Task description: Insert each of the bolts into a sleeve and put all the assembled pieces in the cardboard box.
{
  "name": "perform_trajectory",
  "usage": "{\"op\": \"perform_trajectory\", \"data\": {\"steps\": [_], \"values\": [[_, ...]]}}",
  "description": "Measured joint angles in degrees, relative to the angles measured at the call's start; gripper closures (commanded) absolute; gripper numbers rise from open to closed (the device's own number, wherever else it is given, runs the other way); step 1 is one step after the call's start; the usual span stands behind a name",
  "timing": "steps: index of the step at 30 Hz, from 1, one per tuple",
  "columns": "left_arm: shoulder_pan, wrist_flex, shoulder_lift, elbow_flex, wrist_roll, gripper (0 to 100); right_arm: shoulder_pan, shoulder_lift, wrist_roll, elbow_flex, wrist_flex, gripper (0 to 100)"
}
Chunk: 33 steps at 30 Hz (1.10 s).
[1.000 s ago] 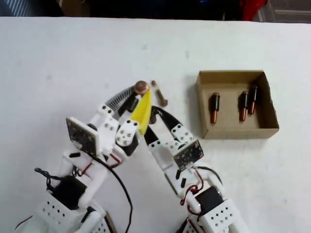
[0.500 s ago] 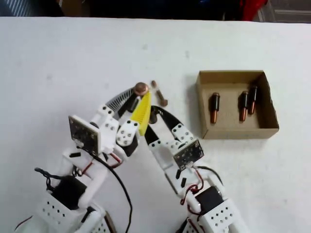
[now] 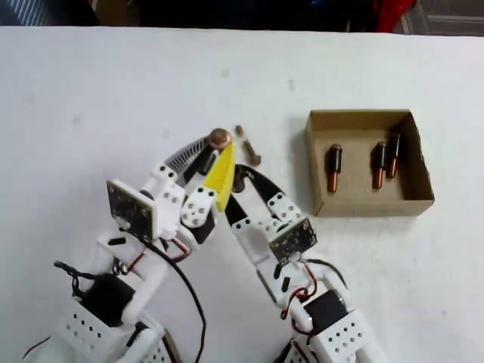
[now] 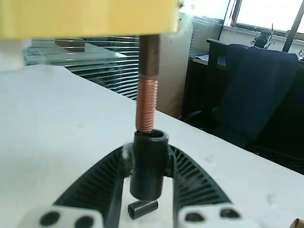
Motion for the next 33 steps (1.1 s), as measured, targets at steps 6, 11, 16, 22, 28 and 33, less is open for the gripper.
{"op": "perform_trajectory", "data": {"steps": [6, 11, 16, 22, 28, 33], "values": [[0.0, -1.7, 0.0, 1.1, 0.0, 98, 0.1, 0.0, 0.0, 0.0, 0.0, 98.1], [-0.2, -1.9, -0.5, 2.9, 0.0, 98, 0.0, 0.1, 0.1, 0.0, 0.0, 98.1], [-0.2, -2.6, -1.1, 3.3, 0.0, 98, 0.1, 0.1, 0.1, 0.0, 0.0, 98.1], [-0.2, -4.0, -0.2, 3.3, 0.0, 98, 0.1, 0.1, 0.1, 0.0, 0.0, 98.1], [1.4, -4.1, -0.3, 3.4, 1.0, 98, 0.1, 0.0, 0.1, 0.0, 0.0, 98.1], [1.4, -3.2, -0.3, 3.5, 3.7, 98, 0.2, -0.1, 0.1, 0.0, 0.0, 98.1]]}}
